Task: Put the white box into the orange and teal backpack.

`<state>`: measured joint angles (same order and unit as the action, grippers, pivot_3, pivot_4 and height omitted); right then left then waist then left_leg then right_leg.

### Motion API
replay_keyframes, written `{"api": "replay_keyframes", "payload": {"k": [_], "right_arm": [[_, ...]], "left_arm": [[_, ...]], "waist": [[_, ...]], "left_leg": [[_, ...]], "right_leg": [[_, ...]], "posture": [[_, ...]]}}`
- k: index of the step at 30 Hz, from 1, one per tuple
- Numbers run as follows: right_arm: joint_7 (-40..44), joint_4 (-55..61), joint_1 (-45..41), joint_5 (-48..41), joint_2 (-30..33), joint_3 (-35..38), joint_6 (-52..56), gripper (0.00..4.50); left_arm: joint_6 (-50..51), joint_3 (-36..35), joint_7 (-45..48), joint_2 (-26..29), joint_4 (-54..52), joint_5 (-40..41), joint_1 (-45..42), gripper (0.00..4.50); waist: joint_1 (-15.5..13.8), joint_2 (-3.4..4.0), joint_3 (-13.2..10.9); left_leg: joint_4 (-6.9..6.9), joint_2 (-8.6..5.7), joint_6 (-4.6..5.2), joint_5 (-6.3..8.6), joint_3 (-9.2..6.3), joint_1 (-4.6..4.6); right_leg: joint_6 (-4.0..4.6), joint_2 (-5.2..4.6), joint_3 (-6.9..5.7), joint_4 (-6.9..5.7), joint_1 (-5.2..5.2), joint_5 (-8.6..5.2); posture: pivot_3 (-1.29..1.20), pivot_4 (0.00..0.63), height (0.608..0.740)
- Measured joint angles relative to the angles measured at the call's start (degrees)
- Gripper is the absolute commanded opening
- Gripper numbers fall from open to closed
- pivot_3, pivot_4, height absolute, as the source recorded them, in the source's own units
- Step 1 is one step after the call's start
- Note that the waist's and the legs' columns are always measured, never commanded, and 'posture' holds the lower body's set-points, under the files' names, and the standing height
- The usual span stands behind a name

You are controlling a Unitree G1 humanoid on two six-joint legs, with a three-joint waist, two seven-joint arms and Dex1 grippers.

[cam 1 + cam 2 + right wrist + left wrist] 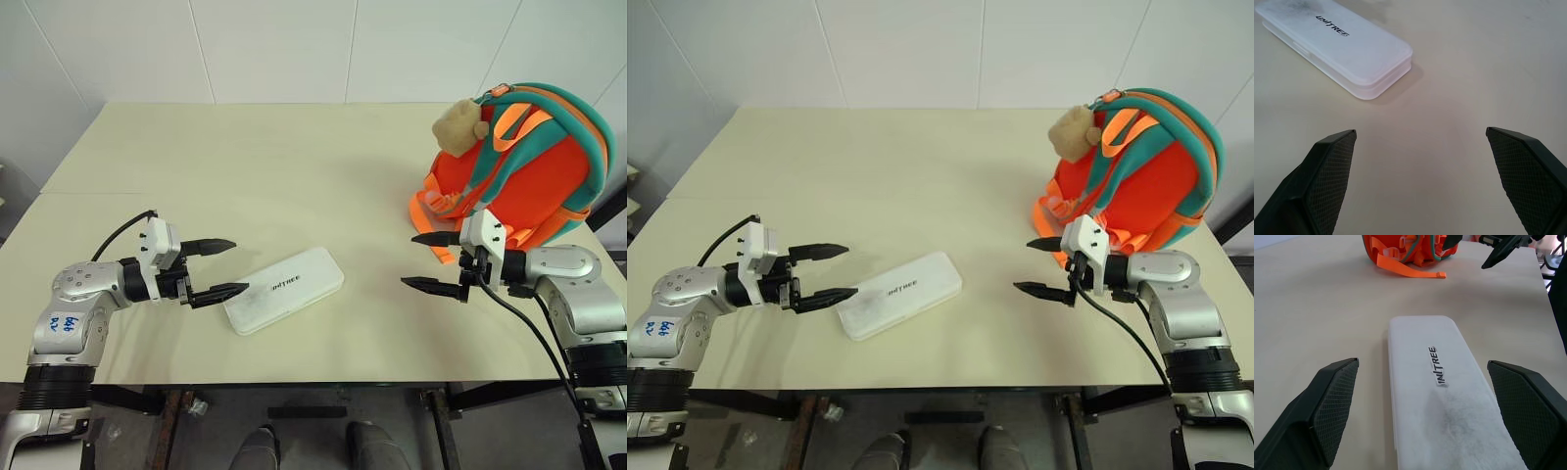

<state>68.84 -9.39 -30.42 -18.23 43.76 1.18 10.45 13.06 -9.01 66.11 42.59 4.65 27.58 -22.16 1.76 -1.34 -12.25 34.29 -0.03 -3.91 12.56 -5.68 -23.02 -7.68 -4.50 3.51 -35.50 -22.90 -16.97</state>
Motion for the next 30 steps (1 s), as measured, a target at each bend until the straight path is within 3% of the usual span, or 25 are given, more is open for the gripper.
{"api": "replay_keyframes", "payload": {"k": [5, 9, 12, 16, 19, 22, 30], "right_arm": [[-1.13, -5.48, -3.44, 0.61, -3.67, -0.82, -1.73, 4.48], [-1.3, -12.06, -5.55, 2.65, -5.2, -1.5, -4.54, 3.51], [-0.73, -15.78, -8.33, 4.44, -6.43, -2.99, -7.74, 2.52], [-0.58, -25.22, -14.32, 7.67, -10.99, -5.26, -13.89, 1.13], [-0.73, -33.56, -16.81, 10.05, -13.28, -5.95, -18.19, 0.05], [-0.72, -38.02, -19.25, 11.51, -15.87, -6.77, -21.31, 0.0], [-1.91, -45.04, -21.58, 15.11, -20.88, -7.79, -25.52, 0.0]], "left_arm": [[-0.06, -1.53, -2.13, 0.15, -2.51, -0.01, 3.39, 4.5], [0.22, -3.95, -4.1, 0.68, -5.22, 0.2, 6.85, 4.5], [0.13, -5.84, -4.56, 1.39, -6.36, 0.2, 8.96, 3.89], [-2.46, -10.05, -6.87, 1.67, -6.43, -1.89, 18.8, 2.62], [-2.82, -11.41, -8.22, 1.22, -6.25, -2.31, 23.96, 1.59], [-3.04, -10.9, -9.61, 0.9, -6.56, -3.34, 25.0, 0.66], [-2.95, -4.79, -11.29, -1.99, -7.32, -4.23, 22.53, 0.66]], "waist": [[0.27, 0.0, 0.0], [0.04, 0.0, 0.0], [0.04, 0.01, 0.0], [1.65, 0.0, 0.0], [1.27, -0.01, 0.0], [0.89, 0.0, 0.0], [1.11, 0.0, 0.0]], "left_leg": [[0.01, 0.01, -0.01, -0.01, 0.0, 0.04], [0.01, 0.01, -0.01, -0.01, 0.0, 0.02], [0.01, 0.0, -0.01, -0.01, 0.02, 0.04], [-0.12, 0.03, -0.01, -0.01, 0.19, 0.2], [-0.16, 0.06, -0.02, -0.01, 0.07, 0.14], [-0.11, 0.02, -0.06, -0.05, 0.07, 0.14], [-0.1, 0.02, -0.09, -0.07, 0.06, 0.18]], "right_leg": [[0.0, 0.01, 0.01, -0.06, 0.0, 0.0], [0.0, 0.0, 0.01, -0.04, -0.01, 0.0], [0.01, 0.0, 0.02, -0.05, -0.01, 0.0], [0.04, 0.0, 0.17, -0.06, 0.0, -0.02], [0.12, 0.02, 0.06, -0.14, -0.08, -0.07], [0.1, 0.0, 0.07, -0.18, -0.06, -0.05], [0.09, 0.01, 0.07, -0.28, -0.06, -0.05]], "posture": [[0.0, 0.15, 0.74], [0.0, 0.15, 0.74], [0.0, 0.15, 0.74], [0.0, 0.15, 0.74], [0.0, 0.15, 0.74], [0.0, 0.15, 0.74], [0.0, 0.15, 0.74]]}}
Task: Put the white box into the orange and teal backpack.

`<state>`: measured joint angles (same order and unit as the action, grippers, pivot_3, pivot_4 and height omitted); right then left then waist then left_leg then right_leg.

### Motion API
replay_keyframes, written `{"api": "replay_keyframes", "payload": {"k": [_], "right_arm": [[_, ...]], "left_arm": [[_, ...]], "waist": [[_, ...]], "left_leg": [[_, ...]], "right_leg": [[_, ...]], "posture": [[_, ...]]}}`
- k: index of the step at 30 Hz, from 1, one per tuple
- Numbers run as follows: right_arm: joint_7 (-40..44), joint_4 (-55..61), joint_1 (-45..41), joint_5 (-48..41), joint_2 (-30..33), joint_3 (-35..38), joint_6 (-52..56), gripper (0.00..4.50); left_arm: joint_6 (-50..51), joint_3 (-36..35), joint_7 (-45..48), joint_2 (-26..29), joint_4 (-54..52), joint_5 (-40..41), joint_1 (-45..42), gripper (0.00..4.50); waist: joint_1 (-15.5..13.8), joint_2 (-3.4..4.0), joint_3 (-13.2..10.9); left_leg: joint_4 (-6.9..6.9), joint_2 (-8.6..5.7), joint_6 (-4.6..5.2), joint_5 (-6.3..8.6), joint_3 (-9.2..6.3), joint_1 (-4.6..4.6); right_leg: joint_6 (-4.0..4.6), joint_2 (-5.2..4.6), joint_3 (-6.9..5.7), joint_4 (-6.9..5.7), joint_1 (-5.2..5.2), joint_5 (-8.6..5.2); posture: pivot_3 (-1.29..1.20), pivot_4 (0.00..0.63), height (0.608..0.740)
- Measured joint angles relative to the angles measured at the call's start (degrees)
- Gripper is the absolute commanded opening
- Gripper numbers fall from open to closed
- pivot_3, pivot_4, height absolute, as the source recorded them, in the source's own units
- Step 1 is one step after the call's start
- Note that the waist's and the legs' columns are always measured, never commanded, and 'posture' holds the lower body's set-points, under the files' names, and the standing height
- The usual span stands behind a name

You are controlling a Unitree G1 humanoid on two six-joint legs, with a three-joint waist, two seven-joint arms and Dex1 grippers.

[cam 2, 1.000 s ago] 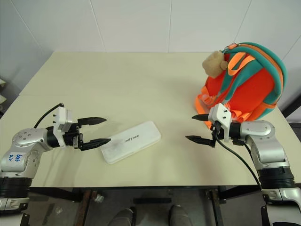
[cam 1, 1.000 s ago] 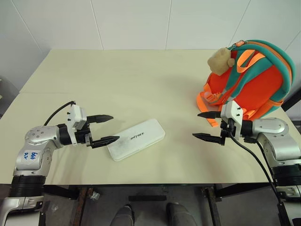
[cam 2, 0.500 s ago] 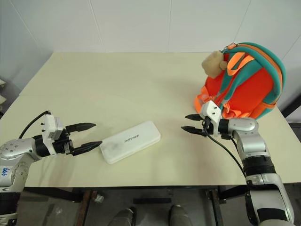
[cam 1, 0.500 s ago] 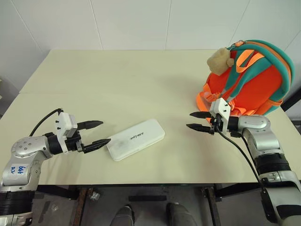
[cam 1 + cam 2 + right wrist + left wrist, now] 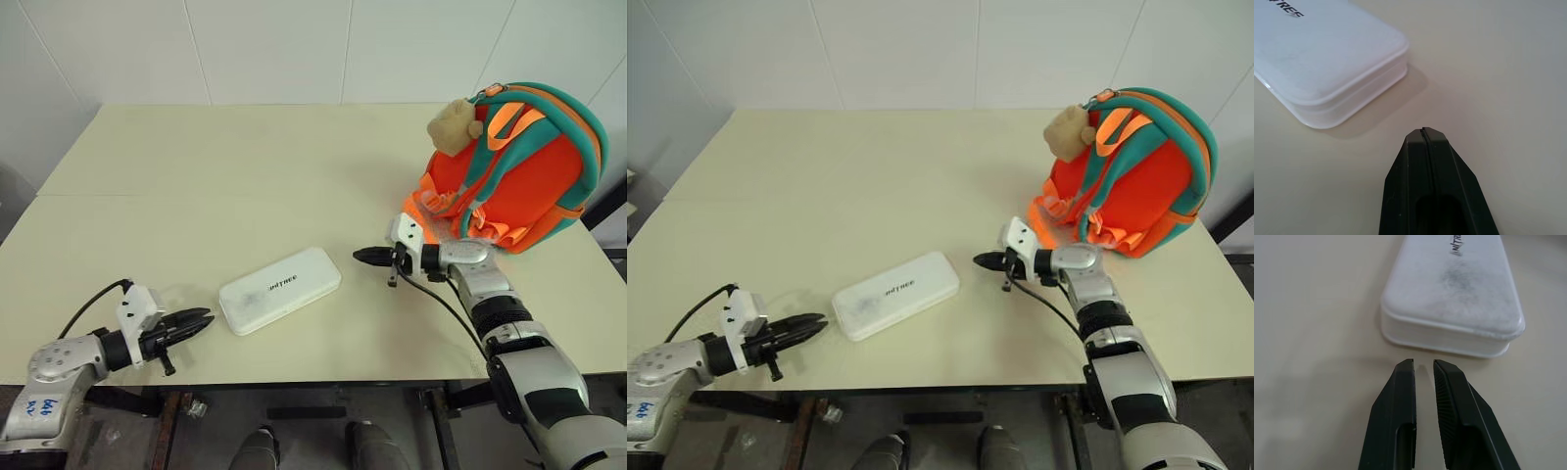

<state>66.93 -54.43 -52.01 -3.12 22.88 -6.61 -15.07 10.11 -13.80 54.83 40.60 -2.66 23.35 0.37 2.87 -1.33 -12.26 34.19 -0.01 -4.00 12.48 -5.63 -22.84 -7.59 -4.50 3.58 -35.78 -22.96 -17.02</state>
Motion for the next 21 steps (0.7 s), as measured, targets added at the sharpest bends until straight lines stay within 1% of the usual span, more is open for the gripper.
{"api": "replay_keyframes", "payload": {"k": [3, 6, 10, 15, 21], "right_arm": [[0.84, 0.66, 0.64, 0.18, -0.81, 0.02, 0.09, 0.0], [2.2, 4.19, 3.41, -0.04, -1.3, -0.06, 0.65, 0.0], [2.77, 10.77, 6.84, -0.43, -0.67, 0.08, 3.96, 0.0], [3.26, 19.85, 11.48, -1.53, 1.5, 0.33, 9.76, 0.0], [4.36, 32.11, 17.98, -3.64, 6.1, 0.86, 17.86, 0.0]], "left_arm": [[0.0, 1.84, -0.31, -1.25, 0.02, -0.32, -1.95, 0.66], [-0.14, 3.59, -0.38, -1.97, 0.45, -0.86, -2.95, 0.66], [-0.27, 3.77, -0.28, -1.96, 2.37, -1.8, -4.3, 0.66], [-0.37, 4.39, -0.24, -2.6, 4.35, -2.89, -7.4, 0.66], [-1.41, 6.65, -0.12, -5.02, 9.14, -4.62, -12.87, 0.66]], "waist": [[0.18, 0.0, 0.0], [0.17, 0.0, 0.0], [0.21, 0.0, 0.0], [0.13, 0.0, 0.0], [-0.45, 0.0, 0.01]], "left_leg": [[0.01, 0.0, -0.01, 0.0, 0.0, 0.02], [0.01, 0.0, -0.02, -0.01, -0.01, 0.03], [0.02, 0.0, -0.05, -0.04, 0.0, 0.07], [0.02, -0.01, -0.08, -0.08, -0.02, 0.09], [0.03, -0.02, -0.08, -0.08, -0.04, 0.08]], "right_leg": [[0.0, 0.0, 0.0, -0.04, 0.0, 0.0], [0.0, 0.01, 0.0, -0.08, 0.0, 0.0], [0.0, 0.01, 0.01, -0.12, 0.0, 0.0], [0.0, 0.01, 0.01, -0.15, 0.02, 0.0], [0.0, 0.01, 0.0, -0.14, 0.02, 0.0]], "posture": [[0.0, 0.15, 0.74], [0.0, 0.15, 0.74], [0.0, 0.15, 0.74], [0.0, 0.15, 0.74], [0.0, 0.15, 0.74]]}}
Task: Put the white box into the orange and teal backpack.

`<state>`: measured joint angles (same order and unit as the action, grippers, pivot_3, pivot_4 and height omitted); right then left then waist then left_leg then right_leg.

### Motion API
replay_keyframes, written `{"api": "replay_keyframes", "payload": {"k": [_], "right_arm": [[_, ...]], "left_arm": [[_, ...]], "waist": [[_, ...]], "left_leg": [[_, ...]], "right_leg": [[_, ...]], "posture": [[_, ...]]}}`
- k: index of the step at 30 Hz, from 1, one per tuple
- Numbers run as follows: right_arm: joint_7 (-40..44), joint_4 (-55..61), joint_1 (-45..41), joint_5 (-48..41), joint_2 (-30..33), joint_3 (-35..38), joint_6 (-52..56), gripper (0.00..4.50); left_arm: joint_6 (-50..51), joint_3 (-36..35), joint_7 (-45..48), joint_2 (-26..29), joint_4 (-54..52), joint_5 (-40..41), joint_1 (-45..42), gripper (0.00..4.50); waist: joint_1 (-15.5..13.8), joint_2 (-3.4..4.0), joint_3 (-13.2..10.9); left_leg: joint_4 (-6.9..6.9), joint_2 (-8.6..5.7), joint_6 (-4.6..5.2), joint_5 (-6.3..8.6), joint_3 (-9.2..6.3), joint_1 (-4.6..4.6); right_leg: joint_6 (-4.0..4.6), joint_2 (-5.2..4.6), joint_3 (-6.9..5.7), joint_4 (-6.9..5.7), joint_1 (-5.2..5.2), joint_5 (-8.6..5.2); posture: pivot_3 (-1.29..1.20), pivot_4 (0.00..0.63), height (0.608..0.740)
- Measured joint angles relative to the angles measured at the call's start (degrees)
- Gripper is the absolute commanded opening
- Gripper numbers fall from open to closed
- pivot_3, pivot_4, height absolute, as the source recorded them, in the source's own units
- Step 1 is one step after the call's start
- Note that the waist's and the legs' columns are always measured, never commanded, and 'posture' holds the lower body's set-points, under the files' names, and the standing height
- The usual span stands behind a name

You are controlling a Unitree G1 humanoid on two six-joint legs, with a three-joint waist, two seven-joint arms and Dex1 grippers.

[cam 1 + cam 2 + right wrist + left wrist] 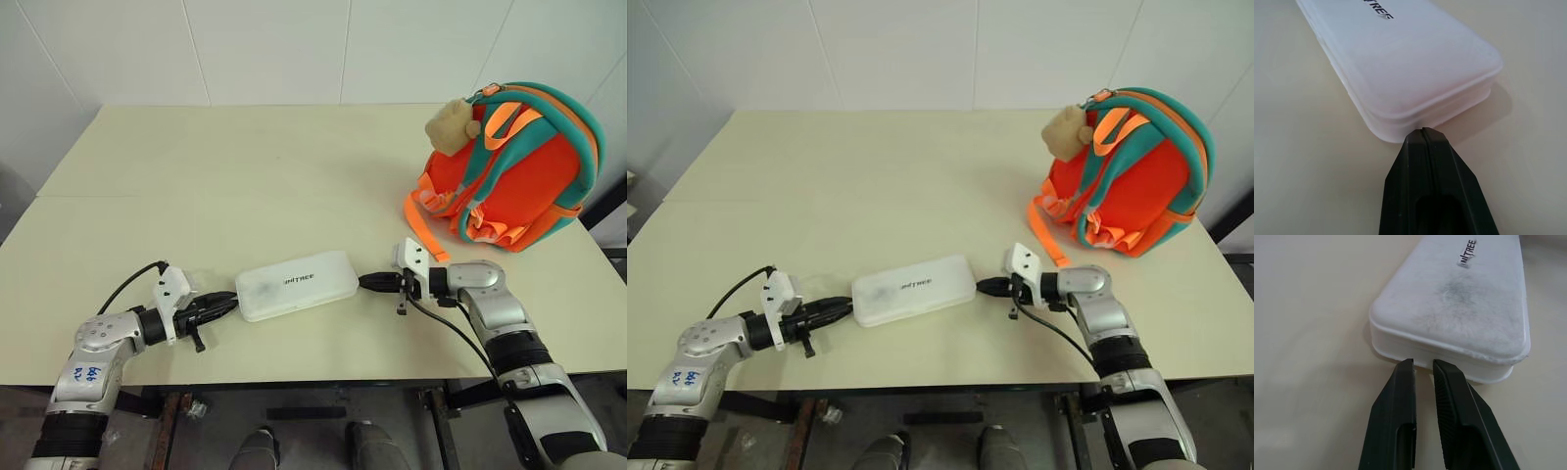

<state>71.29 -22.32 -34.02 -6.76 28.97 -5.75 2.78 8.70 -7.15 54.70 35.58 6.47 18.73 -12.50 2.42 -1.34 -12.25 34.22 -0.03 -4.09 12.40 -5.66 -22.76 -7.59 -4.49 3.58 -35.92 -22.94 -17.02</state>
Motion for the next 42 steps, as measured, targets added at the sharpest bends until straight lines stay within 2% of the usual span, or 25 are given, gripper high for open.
{"api": "replay_keyframes", "payload": {"k": [6, 13, 19, 21, 24, 29, 31, 34, 35, 42], "right_arm": [[0.13, 8.93, 5.77, -1.66, 3.23, 0.59, 6.36, 0.0], [-3.03, 15.44, 10.59, -2.78, 4.12, 2.61, 10.84, 0.0], [-3.88, 17.4, 11.7, -3.34, 5.07, 2.62, 12.48, 0.0], [-4.16, 17.38, 11.7, -3.41, 5.43, 2.63, 12.64, 0.36], [-4.39, 16.08, 11.03, -3.77, 6.31, 2.84, 12.51, 1.17], [-3.16, 9.46, 6.18, -3.88, 13.2, 5.25, 10.36, 2.92], [-2.29, 8.57, 4.91, -4.17, 13.72, 5.85, 10.31, 3.6], [1.28, 8.94, 3.58, -6.11, 14.43, 5.15, 13.18, 4.5], [2.43, 9.51, 3.18, -6.7, 14.97, 4.65, 14.5, 4.5], [7.53, 13.22, 2.12, -8.4, 15.79, -0.73, 19.88, 4.5]], "left_arm": [[-2.81, 1.86, 0.61, -2.55, 5.16, -1.5, -4.5, 0.66], [-5.29, 3.12, 1.57, -4.27, 9.63, -3.07, -8.04, 0.66], [-5.97, 3.21, 2.1, -4.8, 10.37, -3.35, -8.54, 0.66], [-6.0, 3.22, 2.04, -5.18, 10.37, -3.43, -8.57, 0.62], [-5.98, 3.32, 2.21, -4.62, 10.28, -3.56, -8.55, 1.16], [-2.44, 1.72, 5.14, 1.33, 9.82, -2.32, -7.11, 2.75], [-0.35, 0.91, 5.98, 2.41, 9.82, -1.43, -7.32, 3.39], [9.33, 0.69, 7.7, 3.05, 9.8, 2.82, -9.57, 4.32], [13.41, 0.32, 7.66, 3.05, 9.78, 4.7, -10.8, 4.46], [39.14, -0.44, 7.12, 0.55, 12.51, 13.96, -21.48, 4.46]], "waist": [[-0.51, -0.01, 0.0], [-0.83, -0.02, 0.01], [-0.81, -0.02, 0.01], [-0.82, -0.02, 0.01], [-0.78, -0.02, 0.01], [-0.64, -0.02, 0.01], [-0.67, -0.02, 0.01], [-0.66, -0.02, 0.0], [-0.72, -0.02, 0.0], [-0.71, -0.03, 0.0]], "left_leg": [[0.05, 0.0, 0.0, 0.0, 0.01, 0.0], [0.09, -0.01, 0.0, 0.0, 0.0, 0.0], [0.11, -0.02, 0.0, 0.0, 0.0, 0.01], [0.14, -0.02, 0.0, 0.0, 0.0, 0.01], [0.17, -0.02, 0.0, 0.0, 0.0, 0.0], [0.11, 0.0, 0.02, 0.01, 0.0, 0.02], [0.09, 0.0, 0.02, 0.01, 0.0, 0.03], [0.11, -0.01, 0.02, 0.0, -0.01, 0.01], [0.13, -0.01, 0.02, 0.01, -0.04, -0.01], [0.27, -0.05, 0.02, 0.01, -0.13, -0.09]], "right_leg": [[-0.01, 0.0, 0.01, -0.01, 0.01, 0.01], [-0.03, 0.0, 0.0, 0.04, 0.08, 0.01], [-0.04, 0.0, 0.0, 0.04, 0.1, 0.02], [-0.05, 0.0, 0.0, 0.04, 0.12, 0.03], [-0.06, 0.0, 0.0, 0.05, 0.13, 0.04], [-0.01, 0.0, -0.01, 0.07, 0.12, 0.01], [0.0, 0.0, -0.02, 0.07, 0.13, 0.0], [-0.03, 0.0, -0.02, 0.07, 0.13, 0.01], [-0.04, 0.0, -0.04, 0.06, 0.13, 0.01], [-0.1, 0.0, -0.12, 0.04, 0.14, 0.01]], "posture": [[0.0, 0.15, 0.74], [0.0, 0.15, 0.74], [0.0, 0.15, 0.74], [0.0, 0.15, 0.74], [0.0, 0.15, 0.74], [0.0, 0.15, 0.74], [0.0, 0.15, 0.74], [0.0, 0.15, 0.74], [0.0, 0.15, 0.74], [0.0, 0.15, 0.74]]}}
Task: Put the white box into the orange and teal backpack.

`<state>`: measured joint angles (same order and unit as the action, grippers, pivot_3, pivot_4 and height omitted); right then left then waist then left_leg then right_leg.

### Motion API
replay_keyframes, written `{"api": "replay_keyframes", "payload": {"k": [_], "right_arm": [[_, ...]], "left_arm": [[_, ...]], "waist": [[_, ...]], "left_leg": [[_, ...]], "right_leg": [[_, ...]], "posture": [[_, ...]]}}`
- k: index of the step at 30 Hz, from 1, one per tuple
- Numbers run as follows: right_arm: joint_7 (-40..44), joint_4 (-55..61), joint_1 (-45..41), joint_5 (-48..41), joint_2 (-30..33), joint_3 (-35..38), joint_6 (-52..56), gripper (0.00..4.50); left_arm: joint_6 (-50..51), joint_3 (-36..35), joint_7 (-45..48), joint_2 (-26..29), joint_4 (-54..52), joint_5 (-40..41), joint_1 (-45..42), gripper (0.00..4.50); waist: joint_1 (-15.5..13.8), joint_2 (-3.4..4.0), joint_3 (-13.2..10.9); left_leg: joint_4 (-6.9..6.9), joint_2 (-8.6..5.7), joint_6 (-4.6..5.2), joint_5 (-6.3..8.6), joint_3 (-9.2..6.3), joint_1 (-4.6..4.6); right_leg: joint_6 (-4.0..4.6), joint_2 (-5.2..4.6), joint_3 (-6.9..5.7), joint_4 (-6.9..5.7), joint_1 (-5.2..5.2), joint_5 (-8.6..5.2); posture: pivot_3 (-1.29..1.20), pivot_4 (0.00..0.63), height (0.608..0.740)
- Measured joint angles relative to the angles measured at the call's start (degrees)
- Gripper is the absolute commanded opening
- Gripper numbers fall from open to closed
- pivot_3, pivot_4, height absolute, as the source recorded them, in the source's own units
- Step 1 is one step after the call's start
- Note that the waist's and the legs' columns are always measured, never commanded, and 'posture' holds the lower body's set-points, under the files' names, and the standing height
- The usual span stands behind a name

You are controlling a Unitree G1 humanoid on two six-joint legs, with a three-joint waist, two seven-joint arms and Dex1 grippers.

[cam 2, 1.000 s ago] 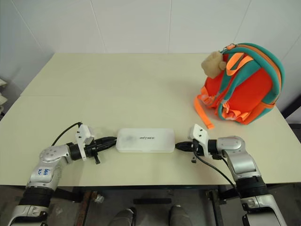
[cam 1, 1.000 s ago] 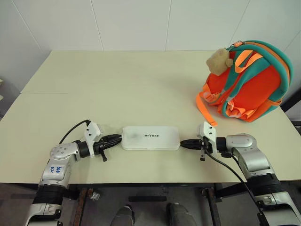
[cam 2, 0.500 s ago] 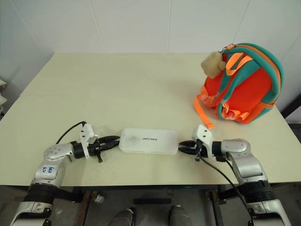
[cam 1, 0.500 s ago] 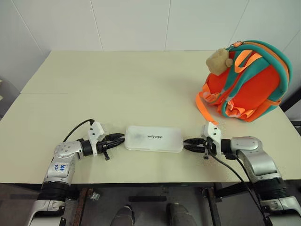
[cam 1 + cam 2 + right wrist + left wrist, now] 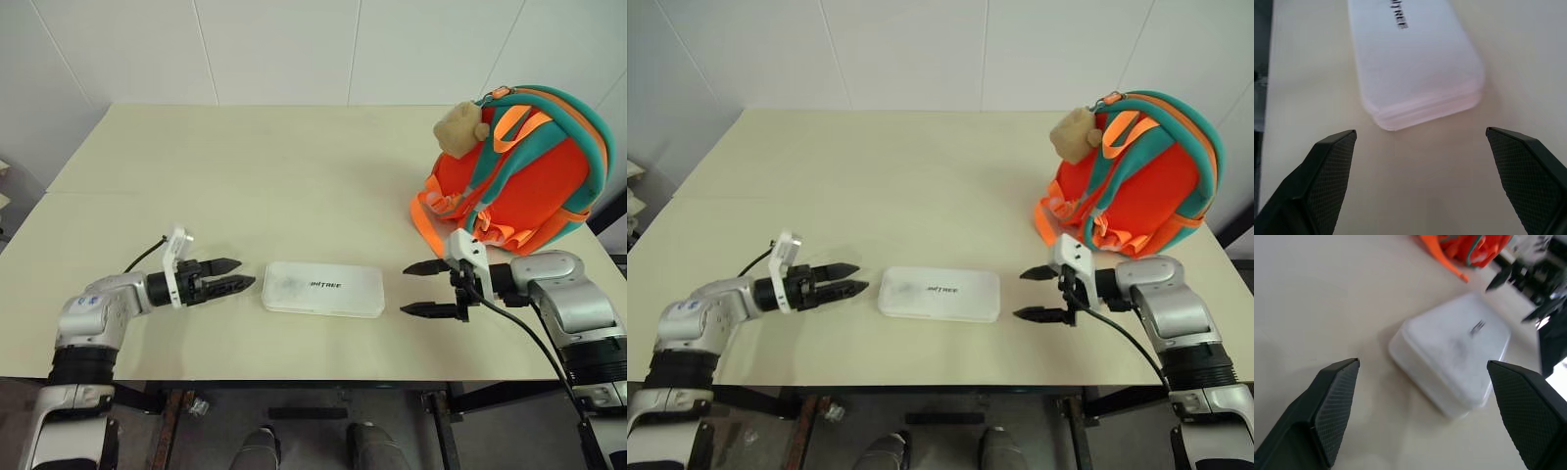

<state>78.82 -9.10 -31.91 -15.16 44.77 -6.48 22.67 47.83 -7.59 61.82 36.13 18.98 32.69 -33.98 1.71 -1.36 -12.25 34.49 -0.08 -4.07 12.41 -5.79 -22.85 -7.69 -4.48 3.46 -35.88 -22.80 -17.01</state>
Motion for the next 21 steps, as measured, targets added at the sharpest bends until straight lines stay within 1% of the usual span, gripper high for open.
{"api": "replay_keyframes", "payload": {"k": [4, 10, 16, 21], "right_arm": [[0.04, -0.74, -0.35, 0.83, -0.02, -1.27, -0.21, 4.5], [-0.34, -5.64, -2.52, 2.91, -2.38, -3.05, -2.58, 4.5], [-1.14, -9.21, -4.93, 3.97, -6.23, -4.35, -4.84, 4.5], [-1.41, -9.51, -5.03, 4.45, -7.21, -4.36, -5.48, 4.5]], "left_arm": [[8.73, 1.57, -0.21, -1.1, 2.82, 1.18, -2.58, 4.46], [17.66, 5.12, -0.14, -1.73, 8.29, 1.01, -7.08, 4.46], [23.87, 8.03, 0.99, -2.12, 11.04, 0.94, -10.88, 4.46], [25.23, 9.85, 3.26, -2.12, 11.25, 0.94, -11.27, 4.46]], "waist": [[0.39, 0.0, 0.0], [0.29, 0.0, 0.0], [0.15, 0.0, 0.0], [0.09, 0.0, 0.0]], "left_leg": [[-0.01, 0.01, -0.01, 0.01, 0.0, 0.0], [0.04, -0.01, -0.02, 0.01, 0.0, -0.01], [0.03, -0.01, -0.04, 0.01, 0.0, -0.01], [0.03, -0.01, -0.06, 0.02, 0.0, -0.02]], "right_leg": [[0.0, 0.01, 0.01, 0.0, -0.01, -0.01], [-0.01, 0.01, 0.01, -0.01, -0.01, -0.01], [-0.02, 0.01, 0.01, 0.0, -0.01, -0.01], [-0.04, 0.01, 0.01, 0.0, -0.01, -0.03]], "posture": [[0.0, 0.15, 0.74], [0.0, 0.15, 0.74], [0.0, 0.15, 0.74], [0.0, 0.15, 0.74]]}}
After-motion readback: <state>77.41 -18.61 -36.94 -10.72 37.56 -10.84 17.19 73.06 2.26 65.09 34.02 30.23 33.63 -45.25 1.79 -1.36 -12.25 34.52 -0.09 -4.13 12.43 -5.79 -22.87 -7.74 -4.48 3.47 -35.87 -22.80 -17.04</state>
